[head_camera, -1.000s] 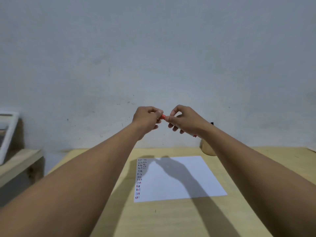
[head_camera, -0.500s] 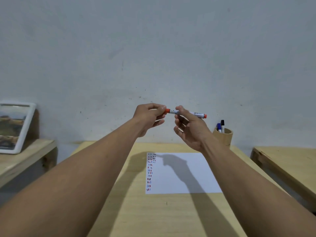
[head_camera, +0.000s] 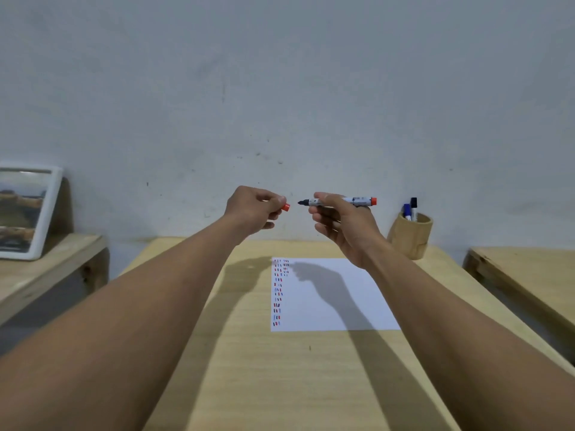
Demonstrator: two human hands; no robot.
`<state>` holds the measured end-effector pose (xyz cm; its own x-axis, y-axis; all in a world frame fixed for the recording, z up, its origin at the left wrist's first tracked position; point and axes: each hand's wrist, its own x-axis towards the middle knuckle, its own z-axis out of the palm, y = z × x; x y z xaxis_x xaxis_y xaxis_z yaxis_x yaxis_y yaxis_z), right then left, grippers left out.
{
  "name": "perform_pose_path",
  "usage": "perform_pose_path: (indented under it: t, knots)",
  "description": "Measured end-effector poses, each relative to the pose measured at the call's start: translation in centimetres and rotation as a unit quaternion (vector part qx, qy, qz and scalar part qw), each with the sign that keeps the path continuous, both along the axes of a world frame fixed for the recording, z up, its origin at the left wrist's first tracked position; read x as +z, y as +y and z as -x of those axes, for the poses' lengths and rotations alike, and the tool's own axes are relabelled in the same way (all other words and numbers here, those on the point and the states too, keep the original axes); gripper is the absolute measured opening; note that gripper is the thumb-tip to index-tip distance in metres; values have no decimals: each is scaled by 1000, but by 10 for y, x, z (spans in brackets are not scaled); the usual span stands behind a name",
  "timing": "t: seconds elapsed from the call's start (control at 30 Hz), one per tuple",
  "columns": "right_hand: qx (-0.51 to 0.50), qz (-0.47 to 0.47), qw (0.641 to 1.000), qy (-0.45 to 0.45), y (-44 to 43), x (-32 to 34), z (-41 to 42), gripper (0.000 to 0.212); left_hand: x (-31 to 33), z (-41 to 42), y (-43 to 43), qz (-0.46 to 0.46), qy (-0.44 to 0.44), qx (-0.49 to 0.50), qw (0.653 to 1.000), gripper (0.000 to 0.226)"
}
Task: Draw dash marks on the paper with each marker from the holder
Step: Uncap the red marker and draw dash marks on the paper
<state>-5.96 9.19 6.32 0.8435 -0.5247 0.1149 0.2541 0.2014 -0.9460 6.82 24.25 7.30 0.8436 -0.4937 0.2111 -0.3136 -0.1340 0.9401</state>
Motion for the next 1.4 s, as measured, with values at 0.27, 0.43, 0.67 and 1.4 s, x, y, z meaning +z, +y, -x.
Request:
perform_pose_path:
  t: [0.27,0.43,0.67,1.4]
  knots:
    - [-42,98,992,72,8,-27,-16,9,-57,-14,10,-147,-104,100,979,15]
    - [-39,117,988,93,10,-41,-26,8,-95,-18,14,-183,-102,122,970,20]
    - [-29,142,983,113,10,-64,-36,5,-121,-18,7,-252,-132,148,947,28]
    - [-153,317,910,219,9,-124,-55,33,-148,9,27,-503,-185,56,842,61]
